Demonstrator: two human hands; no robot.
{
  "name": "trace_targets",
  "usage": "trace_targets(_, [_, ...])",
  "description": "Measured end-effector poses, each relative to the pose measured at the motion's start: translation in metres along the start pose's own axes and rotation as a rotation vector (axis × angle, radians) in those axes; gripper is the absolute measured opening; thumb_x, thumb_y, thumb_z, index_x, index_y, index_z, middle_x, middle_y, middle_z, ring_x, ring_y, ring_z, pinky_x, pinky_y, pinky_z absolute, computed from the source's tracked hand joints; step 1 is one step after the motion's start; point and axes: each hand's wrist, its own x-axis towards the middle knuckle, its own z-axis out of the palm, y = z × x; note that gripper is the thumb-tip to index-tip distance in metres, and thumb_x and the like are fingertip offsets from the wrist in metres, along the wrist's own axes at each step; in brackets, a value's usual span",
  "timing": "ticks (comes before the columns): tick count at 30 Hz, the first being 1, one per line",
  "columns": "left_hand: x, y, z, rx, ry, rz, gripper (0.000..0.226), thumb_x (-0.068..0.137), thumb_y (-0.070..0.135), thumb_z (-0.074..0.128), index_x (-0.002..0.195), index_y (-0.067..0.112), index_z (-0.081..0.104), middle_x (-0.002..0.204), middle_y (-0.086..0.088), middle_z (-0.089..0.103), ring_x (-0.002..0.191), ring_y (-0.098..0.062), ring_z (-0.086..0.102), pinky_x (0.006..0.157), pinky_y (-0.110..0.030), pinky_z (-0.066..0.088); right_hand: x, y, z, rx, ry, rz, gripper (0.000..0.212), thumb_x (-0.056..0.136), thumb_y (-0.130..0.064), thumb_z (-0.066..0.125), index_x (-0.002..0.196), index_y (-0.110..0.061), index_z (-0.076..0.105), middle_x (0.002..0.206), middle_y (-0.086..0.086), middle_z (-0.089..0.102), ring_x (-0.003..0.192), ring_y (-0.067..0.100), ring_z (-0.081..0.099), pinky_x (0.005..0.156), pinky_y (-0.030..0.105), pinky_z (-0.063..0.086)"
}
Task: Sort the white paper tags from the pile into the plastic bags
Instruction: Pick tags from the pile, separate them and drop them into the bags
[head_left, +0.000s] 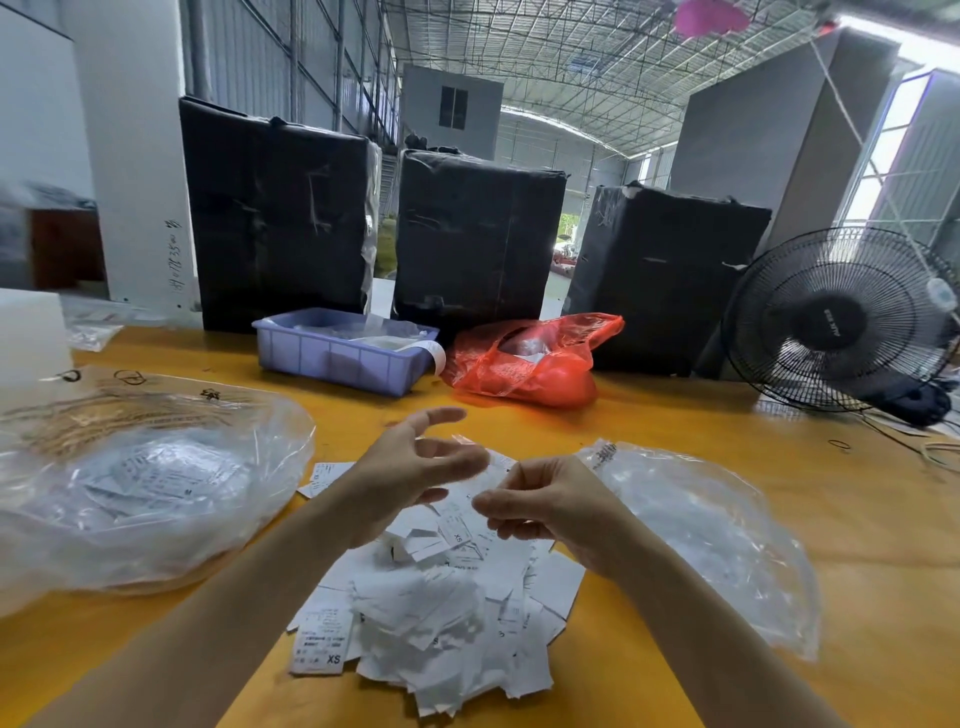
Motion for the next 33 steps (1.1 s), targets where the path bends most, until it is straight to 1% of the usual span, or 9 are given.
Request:
trace_targets(4, [0.000, 0.000, -0.003, 0.069, -0.120, -0.061, 0.068, 0.058, 0.023, 0.080, 0.120, 0.026, 0.053, 0.106, -0.001, 0.072, 0.095, -0.012, 0.069, 0.081, -0.027, 0.052, 0.000, 0.002, 0.001, -0.022, -0.055, -0.012, 0.017, 0.066, -0.030, 0.080, 0.063, -0.018, 0.069, 0.066, 0.002, 0.070, 0.060, 0.010, 0.063, 0.060, 0.019, 0.048])
trace_targets(9, [0.002, -0.006, -0.006, -0.274, 0.013, -0.279, 0.043, 0.058, 0.010, 0.076, 0.100, 0.002, 0.066, 0.074, -0.009, 0.070, 0.059, -0.013, 0.064, 0.053, -0.021, 0.050, 0.002, 0.003, 0.001, 0.083, 0.018, -0.035, 0.009, 0.079, -0.019, 0.072, 0.077, -0.011, 0.069, 0.074, 0.004, 0.072, 0.062, 0.012, 0.063, 0.062, 0.021, 0.048])
trace_targets(13, [0.005, -0.006, 0.000, -0.423, 0.135, -0.227, 0.023, 0.071, 0.018, 0.072, 0.089, 0.004, 0.067, 0.082, -0.008, 0.074, 0.063, -0.014, 0.069, 0.053, -0.020, 0.052, 0.002, 0.003, 0.006, 0.119, 0.041, -0.035, 0.006, 0.082, -0.014, 0.069, 0.081, -0.008, 0.069, 0.073, 0.003, 0.072, 0.060, 0.011, 0.063, 0.061, 0.020, 0.049])
trace_targets(16, [0.007, -0.003, 0.000, -0.470, 0.242, -0.139, 0.016, 0.077, 0.012, 0.069, 0.088, 0.001, 0.064, 0.083, -0.011, 0.074, 0.069, -0.017, 0.072, 0.057, -0.020, 0.053, 0.007, 0.010, 0.014, -0.094, 0.150, -0.102, 0.008, 0.086, -0.011, 0.068, 0.088, -0.004, 0.070, 0.077, 0.006, 0.072, 0.062, 0.014, 0.064, 0.060, 0.020, 0.051])
trace_targets(19, [0.007, 0.004, -0.009, -0.451, 0.369, -0.061, 0.012, 0.076, 0.005, 0.070, 0.084, 0.002, 0.061, 0.073, -0.010, 0.074, 0.061, -0.014, 0.071, 0.053, -0.017, 0.052, 0.016, 0.027, 0.020, -0.596, 0.319, -0.242, 0.014, 0.088, -0.013, 0.064, 0.098, -0.006, 0.070, 0.092, 0.005, 0.071, 0.080, 0.014, 0.064, 0.078, 0.028, 0.053])
trace_targets(22, [0.006, 0.007, -0.020, -0.426, 0.466, -0.034, 0.013, 0.074, -0.001, 0.071, 0.077, 0.005, 0.060, 0.062, -0.006, 0.071, 0.052, -0.010, 0.067, 0.045, -0.014, 0.049, 0.025, 0.047, 0.031, -0.829, 0.267, -0.318, 0.027, 0.092, -0.018, 0.056, 0.118, -0.011, 0.063, 0.116, 0.003, 0.065, 0.107, 0.015, 0.057, 0.094, 0.026, 0.043])
trace_targets(26, [0.007, 0.003, -0.023, -0.335, 0.500, -0.043, 0.009, 0.078, 0.001, 0.071, 0.082, 0.005, 0.063, 0.057, -0.003, 0.069, 0.040, -0.005, 0.055, 0.039, -0.013, 0.041, 0.036, 0.063, 0.041, -0.952, 0.123, -0.322, 0.049, 0.096, -0.027, 0.048, 0.143, -0.017, 0.037, 0.147, -0.002, 0.040, 0.136, 0.014, 0.031, 0.109, 0.024, 0.026])
trace_targets(29, [0.007, 0.000, -0.021, -0.251, 0.486, -0.049, 0.007, 0.081, 0.009, 0.071, 0.081, 0.006, 0.065, 0.057, 0.000, 0.068, 0.038, -0.004, 0.047, 0.046, -0.016, 0.039, 0.038, 0.066, 0.033, -0.995, 0.033, -0.296, 0.049, 0.097, -0.023, 0.049, 0.143, -0.016, 0.036, 0.148, 0.000, 0.036, 0.134, 0.018, 0.031, 0.107, 0.026, 0.028])
trace_targets(33, [0.007, -0.004, -0.017, -0.128, 0.463, -0.063, 0.015, 0.079, 0.019, 0.074, 0.083, 0.006, 0.067, 0.066, -0.004, 0.065, 0.050, -0.011, 0.042, 0.051, -0.019, 0.038, 0.037, 0.065, 0.019, -0.963, 0.052, -0.273, 0.040, 0.091, -0.005, 0.055, 0.128, -0.019, 0.054, 0.123, 0.000, 0.047, 0.115, 0.017, 0.038, 0.092, 0.021, 0.036])
